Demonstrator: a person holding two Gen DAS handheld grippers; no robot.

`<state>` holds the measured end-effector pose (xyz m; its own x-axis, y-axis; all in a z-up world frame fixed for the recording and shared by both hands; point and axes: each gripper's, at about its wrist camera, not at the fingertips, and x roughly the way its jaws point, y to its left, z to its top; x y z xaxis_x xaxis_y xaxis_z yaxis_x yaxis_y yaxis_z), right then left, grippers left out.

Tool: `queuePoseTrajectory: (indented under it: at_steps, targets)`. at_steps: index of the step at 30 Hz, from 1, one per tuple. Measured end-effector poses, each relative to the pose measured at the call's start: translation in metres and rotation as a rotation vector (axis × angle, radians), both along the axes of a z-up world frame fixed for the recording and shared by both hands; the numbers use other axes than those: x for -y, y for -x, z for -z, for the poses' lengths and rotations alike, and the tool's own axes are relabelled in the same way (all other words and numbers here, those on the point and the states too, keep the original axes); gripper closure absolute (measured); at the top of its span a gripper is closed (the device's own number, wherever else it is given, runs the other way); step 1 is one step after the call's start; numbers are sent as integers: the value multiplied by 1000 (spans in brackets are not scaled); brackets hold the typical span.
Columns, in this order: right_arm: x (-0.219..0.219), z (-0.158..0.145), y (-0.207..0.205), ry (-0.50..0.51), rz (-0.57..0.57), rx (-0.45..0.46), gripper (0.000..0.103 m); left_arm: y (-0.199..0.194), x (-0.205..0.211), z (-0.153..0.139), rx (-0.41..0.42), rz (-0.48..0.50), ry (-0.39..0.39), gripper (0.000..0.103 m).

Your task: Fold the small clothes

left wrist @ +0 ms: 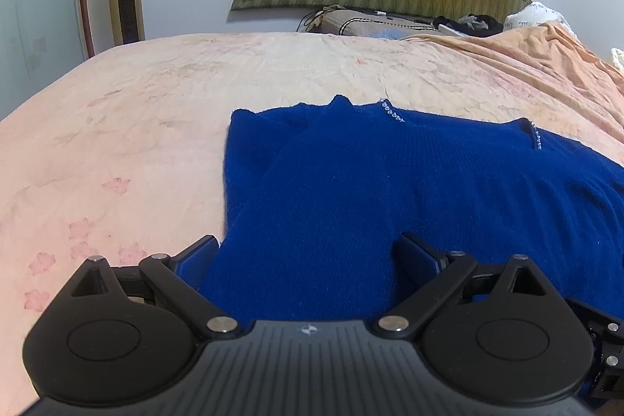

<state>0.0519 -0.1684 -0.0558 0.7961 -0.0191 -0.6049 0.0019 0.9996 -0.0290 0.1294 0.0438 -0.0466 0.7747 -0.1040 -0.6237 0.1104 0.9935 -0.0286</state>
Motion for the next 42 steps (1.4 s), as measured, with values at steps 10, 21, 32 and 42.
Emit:
queuePoseTrajectory:
  at_steps: [10,21,32,42]
  targets:
    - [0,0,-1,0,0,-1,0,0,-1,1,4,1,7,4]
    - [0,-1,-1,0,1,-2,0,2,-3,1,8,2,21,3]
    - [1,-2,0,3,2,-2,0,3,-5,1,9,2,31,1]
    - [1,-2,-1,1,2,-3,0,5,-7,-1,7,7,49,0]
